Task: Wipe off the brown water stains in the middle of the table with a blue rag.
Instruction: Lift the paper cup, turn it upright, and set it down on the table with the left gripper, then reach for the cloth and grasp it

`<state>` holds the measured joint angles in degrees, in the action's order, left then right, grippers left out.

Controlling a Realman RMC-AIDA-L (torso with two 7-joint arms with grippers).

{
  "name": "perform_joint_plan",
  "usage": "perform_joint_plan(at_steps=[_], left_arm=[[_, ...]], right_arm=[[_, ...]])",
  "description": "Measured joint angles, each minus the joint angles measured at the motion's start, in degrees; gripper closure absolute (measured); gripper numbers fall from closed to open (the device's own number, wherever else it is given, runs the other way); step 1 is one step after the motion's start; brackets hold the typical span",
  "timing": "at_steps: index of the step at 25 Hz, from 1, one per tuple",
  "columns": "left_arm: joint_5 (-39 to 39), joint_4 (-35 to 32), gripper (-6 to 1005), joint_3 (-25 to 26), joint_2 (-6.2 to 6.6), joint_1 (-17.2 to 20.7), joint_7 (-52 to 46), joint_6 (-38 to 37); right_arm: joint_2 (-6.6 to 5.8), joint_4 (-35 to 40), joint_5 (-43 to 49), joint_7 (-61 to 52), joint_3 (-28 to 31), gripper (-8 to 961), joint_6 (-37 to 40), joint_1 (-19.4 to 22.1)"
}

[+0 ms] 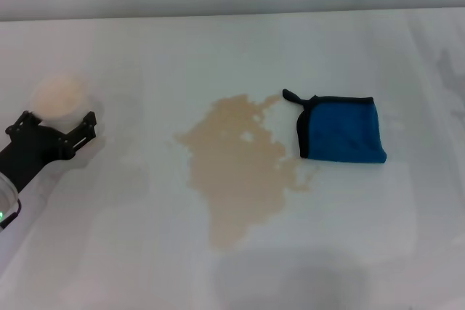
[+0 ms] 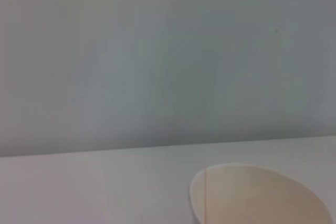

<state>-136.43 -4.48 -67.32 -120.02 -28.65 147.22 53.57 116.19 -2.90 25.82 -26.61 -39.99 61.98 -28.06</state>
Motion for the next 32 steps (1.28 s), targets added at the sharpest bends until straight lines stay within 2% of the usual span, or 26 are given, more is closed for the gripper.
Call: perform_joint_plan(at_steps=[8, 29, 32], left_arm=[[-0.13, 0.26, 106, 0.19, -0.04, 0.18, -0.04, 0.01], [-0.20, 2.41, 106, 0.26, -0.30, 3.32, -0.50, 4.43], [-0.23, 3.17, 106, 0.30, -0.30, 4.54, -0.53, 7.22]], right_arm=[[0.00, 0.00, 0.03, -0.10, 0.00, 128, 0.17, 0.28], [-0.09, 0.27, 0.07, -0.11, -0.07, 129, 0.16, 0.19], [-0.09, 0.27, 0.09, -0.11, -0.08, 129, 0.16, 0.20]])
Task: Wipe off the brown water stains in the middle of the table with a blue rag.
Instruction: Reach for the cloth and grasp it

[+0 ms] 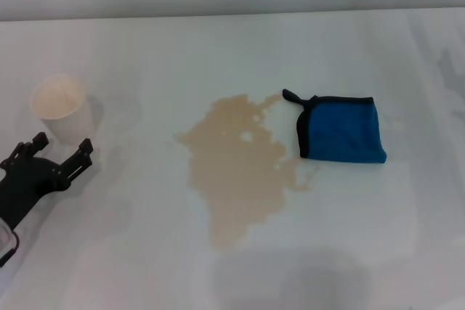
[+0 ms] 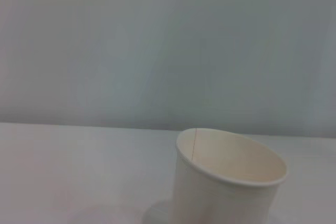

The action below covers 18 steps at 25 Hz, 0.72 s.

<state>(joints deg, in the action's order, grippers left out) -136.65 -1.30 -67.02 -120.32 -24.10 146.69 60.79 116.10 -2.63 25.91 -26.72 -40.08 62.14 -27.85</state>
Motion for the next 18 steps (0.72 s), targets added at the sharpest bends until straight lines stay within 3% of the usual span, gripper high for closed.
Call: perform_joint_plan(at_steps=[8, 18], left_arm=[[-2.44, 0.14, 106, 0.14, 0.00, 3.04, -1.86, 3.16], [-8.08, 0.94, 106, 0.23, 0.21, 6.64, -1.76, 9.09]], right_arm=[[-0.05, -0.11, 1.52, -5.17, -0.04, 129, 0.00, -0.30], [-0.67, 10.31, 26.02, -27.54, -3.01, 128, 1.04, 0.09]])
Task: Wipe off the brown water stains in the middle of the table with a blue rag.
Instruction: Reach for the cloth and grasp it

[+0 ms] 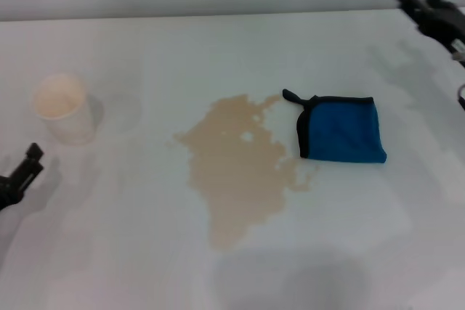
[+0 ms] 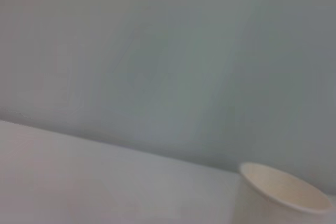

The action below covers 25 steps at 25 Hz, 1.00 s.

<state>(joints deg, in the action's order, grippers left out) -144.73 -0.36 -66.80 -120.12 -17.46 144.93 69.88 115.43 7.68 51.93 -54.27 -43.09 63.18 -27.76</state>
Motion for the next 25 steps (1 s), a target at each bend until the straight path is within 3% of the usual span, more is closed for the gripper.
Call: perform_joint_plan(at_steps=[6, 11, 16, 25], left_arm=[[-2.67, -0.29, 106, 0.00, 0.24, 1.10, 0.01, 1.22], [-8.83, -0.45, 106, 0.00, 0.31, 1.92, 0.01, 1.30], [-10.68, -0.69, 106, 0.00, 0.57, 1.68, 0.00, 1.25], [-13.35, -0.77, 106, 0.00, 0.53, 1.13, 0.08, 0.74]], right_arm=[[-0.78, 10.56, 3.42, -10.40, -15.80, 141, -1.44, -0.18], [-5.15, 20.14, 13.95, -28.51, -30.09, 144, -9.47, -2.26], [-9.12, 21.13, 36.58, -49.92, -32.42, 144, -7.89, -10.15], [-10.60, 22.52, 65.42, -69.41, -32.47, 145, 2.15, -20.18]])
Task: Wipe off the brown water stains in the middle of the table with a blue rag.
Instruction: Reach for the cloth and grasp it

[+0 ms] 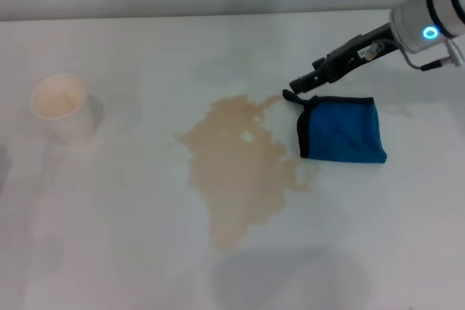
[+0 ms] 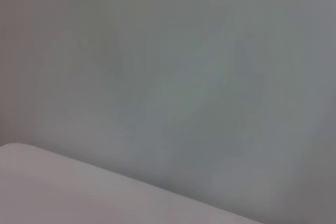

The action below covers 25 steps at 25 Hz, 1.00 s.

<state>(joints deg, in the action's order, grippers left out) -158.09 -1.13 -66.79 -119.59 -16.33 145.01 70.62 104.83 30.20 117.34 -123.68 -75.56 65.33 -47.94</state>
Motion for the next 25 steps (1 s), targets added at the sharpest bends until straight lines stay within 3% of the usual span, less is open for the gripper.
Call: perform_joint_plan(at_steps=[10, 13, 18, 25], left_arm=[[-2.48, 0.06, 106, -0.01, -0.05, -0.12, 0.02, -0.04], [-2.49, 0.06, 106, -0.01, -0.01, -0.11, 0.01, -0.02], [-2.46, -0.01, 106, -0.01, -0.03, -0.16, 0.01, 0.03], [-2.41, -0.02, 106, 0.00, -0.03, -0.19, 0.01, 0.19]], right_arm=[[0.60, 3.52, 13.95, -6.58, 0.21, 144, 10.60, -4.86], [1.77, 3.57, 20.18, -8.06, 0.15, 144, 11.48, -5.92], [5.08, 3.99, 29.18, -9.49, 0.27, 145, 11.22, -6.61], [7.28, 4.30, 32.79, -9.55, 0.26, 145, 8.29, -6.13]])
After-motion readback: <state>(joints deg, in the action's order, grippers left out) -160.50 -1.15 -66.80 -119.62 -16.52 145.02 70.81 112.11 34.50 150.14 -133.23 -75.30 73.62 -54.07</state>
